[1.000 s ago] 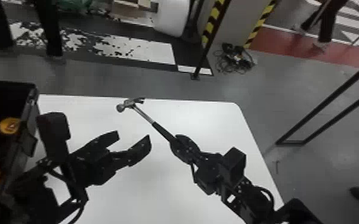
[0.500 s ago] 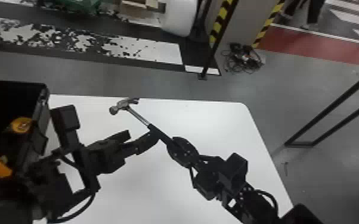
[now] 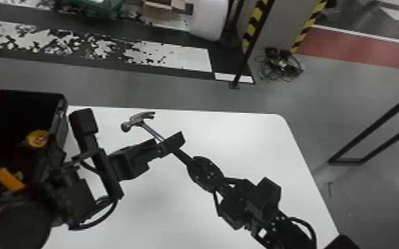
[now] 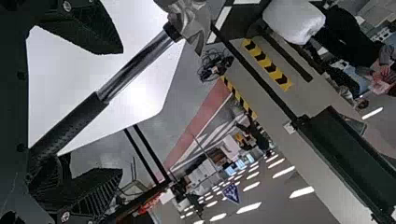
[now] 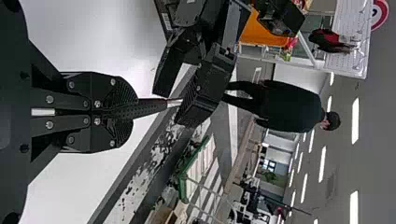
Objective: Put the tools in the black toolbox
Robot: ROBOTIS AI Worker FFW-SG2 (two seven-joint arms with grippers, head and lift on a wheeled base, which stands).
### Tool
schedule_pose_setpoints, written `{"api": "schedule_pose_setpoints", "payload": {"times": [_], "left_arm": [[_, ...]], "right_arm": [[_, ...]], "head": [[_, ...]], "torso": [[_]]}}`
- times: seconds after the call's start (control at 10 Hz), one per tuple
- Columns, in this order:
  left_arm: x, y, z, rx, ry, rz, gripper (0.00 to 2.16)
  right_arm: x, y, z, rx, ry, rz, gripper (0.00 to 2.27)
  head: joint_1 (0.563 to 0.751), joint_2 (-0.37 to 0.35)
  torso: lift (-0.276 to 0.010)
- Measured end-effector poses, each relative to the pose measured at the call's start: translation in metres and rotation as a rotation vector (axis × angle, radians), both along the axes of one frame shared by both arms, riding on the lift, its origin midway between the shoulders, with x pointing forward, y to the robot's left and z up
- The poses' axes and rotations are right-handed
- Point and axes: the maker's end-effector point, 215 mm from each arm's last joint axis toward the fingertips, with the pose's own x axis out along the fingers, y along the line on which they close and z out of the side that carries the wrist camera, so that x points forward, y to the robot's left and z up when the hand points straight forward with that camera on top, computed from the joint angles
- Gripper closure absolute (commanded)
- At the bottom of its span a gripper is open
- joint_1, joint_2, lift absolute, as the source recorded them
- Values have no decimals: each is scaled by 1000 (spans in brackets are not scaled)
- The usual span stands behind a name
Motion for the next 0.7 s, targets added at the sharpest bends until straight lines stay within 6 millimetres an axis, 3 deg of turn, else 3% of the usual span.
{"api": "schedule_pose_setpoints", "payload": {"times": [0.6, 0.7], "left_arm": [[-4, -3, 4, -85, 26, -23, 694], [-6, -4, 5, -95, 28, -28, 974]], "right_arm": [[2, 2, 3, -2, -8, -4, 2267], [2, 2, 3, -2, -9, -5, 2267]], "head": [[695, -247], [695, -249]], "torso": [[-39], [-39]]}}
